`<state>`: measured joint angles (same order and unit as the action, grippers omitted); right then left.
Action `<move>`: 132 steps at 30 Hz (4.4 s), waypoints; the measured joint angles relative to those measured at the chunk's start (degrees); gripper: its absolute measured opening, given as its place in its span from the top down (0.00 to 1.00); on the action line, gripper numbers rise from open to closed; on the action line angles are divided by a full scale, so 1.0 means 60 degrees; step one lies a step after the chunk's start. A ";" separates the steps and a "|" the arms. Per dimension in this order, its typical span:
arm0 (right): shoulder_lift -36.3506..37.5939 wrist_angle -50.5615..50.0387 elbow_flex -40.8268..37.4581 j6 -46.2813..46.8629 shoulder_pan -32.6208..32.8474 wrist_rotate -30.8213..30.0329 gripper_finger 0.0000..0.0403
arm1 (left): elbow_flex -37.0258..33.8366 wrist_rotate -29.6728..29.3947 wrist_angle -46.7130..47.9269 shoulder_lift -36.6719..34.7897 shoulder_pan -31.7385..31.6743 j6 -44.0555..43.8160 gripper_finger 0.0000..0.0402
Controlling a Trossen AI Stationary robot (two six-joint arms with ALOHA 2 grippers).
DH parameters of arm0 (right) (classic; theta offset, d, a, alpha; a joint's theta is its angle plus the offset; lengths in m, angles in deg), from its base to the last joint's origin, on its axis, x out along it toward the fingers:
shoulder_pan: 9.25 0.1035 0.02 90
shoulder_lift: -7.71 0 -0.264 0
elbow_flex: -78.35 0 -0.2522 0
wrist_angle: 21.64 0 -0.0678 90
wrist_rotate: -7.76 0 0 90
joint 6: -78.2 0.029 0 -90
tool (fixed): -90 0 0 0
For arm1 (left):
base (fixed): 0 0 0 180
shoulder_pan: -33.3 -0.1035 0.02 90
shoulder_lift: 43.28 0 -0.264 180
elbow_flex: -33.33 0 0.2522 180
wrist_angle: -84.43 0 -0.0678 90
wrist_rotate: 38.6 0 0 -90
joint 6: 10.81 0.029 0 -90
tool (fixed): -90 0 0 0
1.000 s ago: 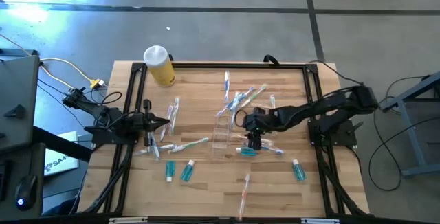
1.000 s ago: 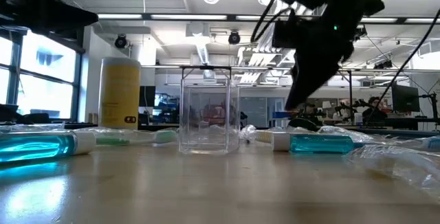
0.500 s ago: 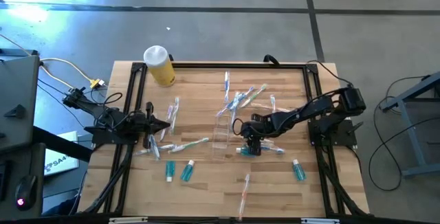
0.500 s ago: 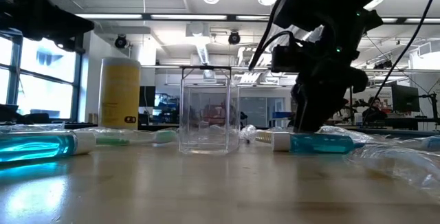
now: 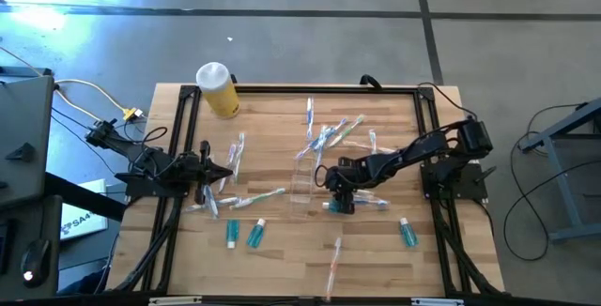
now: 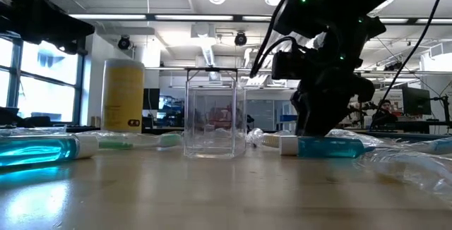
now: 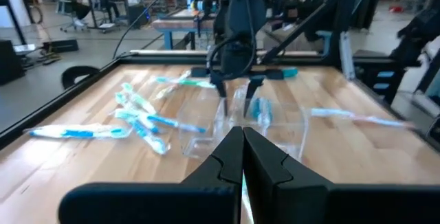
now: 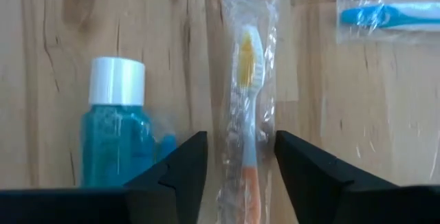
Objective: Pick & Place toothbrushing station
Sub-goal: Put the orange toothbrush into the transparent organizer, then put the blue mouthwash into the transparent organizer
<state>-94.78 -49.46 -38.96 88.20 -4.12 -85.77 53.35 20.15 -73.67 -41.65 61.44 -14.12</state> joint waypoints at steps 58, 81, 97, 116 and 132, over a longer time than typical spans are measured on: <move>-0.1878 1.5946 -0.0207 -0.1127 -0.3039 0.5697 0.99 | 0.0018 -0.1856 -0.1056 0.0000 0.0000 0.3019 1.00; -0.1879 1.4493 -0.1070 -0.0915 -0.2316 0.1385 0.99 | 0.0018 -0.1309 -0.1263 0.0000 0.0000 0.1191 1.00; -0.1875 1.3867 -0.1096 -0.0377 -0.2183 0.2104 0.85 | 0.0018 -0.1273 -0.0954 0.0001 0.0000 0.0909 1.00; -0.0543 1.2733 -0.1088 -0.1878 -0.2049 0.1937 0.39 | 0.0015 0.0203 -0.0782 0.0042 0.0000 -0.0449 0.73; 0.1387 1.0524 -0.1102 -0.3685 -0.1538 0.0251 0.36 | 0.0792 0.2399 -0.2055 0.3721 0.0000 -0.2175 0.61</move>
<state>-86.45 13.68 -45.58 66.09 -13.35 -84.26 58.11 34.54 -86.00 -19.33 61.44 -27.17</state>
